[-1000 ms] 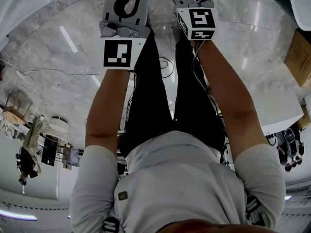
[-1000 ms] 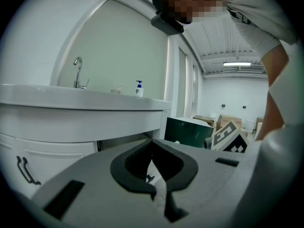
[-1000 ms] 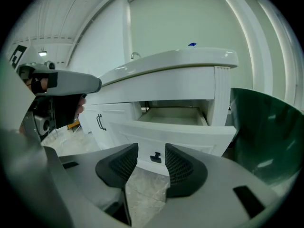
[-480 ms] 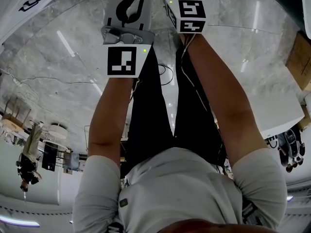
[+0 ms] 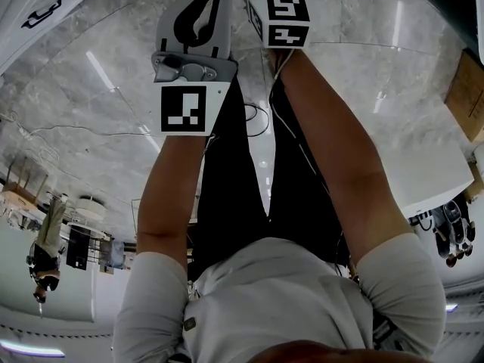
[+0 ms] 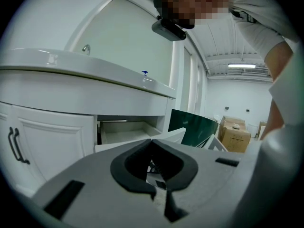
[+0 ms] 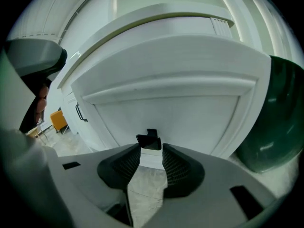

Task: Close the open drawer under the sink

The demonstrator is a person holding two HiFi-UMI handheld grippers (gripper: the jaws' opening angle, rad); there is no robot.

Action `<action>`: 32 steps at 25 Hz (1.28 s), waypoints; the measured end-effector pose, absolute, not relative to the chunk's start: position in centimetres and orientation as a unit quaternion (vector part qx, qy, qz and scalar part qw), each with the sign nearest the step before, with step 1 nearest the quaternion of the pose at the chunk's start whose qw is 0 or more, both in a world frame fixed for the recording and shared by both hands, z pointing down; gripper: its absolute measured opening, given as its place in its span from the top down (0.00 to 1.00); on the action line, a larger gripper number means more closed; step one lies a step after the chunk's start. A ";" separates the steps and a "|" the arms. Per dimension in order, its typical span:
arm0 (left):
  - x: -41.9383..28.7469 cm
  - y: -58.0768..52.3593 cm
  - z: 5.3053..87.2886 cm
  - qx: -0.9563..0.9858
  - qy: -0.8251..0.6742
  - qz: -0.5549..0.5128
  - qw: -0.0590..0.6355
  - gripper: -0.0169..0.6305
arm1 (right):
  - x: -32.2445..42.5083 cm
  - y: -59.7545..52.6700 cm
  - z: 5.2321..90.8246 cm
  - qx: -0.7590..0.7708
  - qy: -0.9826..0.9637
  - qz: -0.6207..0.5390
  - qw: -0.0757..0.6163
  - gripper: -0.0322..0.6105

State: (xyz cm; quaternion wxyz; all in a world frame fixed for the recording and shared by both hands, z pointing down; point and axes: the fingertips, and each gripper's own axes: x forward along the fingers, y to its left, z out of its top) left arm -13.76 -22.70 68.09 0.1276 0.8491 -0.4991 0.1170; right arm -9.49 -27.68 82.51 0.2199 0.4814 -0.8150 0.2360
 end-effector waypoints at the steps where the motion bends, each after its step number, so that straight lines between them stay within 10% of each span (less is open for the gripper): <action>1: -13.8 -22.8 68.0 0.848 -0.501 0.114 0.129 0.96 | -9.5 -27.7 82.5 0.481 -0.815 0.235 0.221 0.71; 32: -15.1 -25.1 66.8 0.849 -0.498 0.112 0.134 0.96 | -10.1 -30.4 81.2 0.477 -0.817 0.217 0.242 0.73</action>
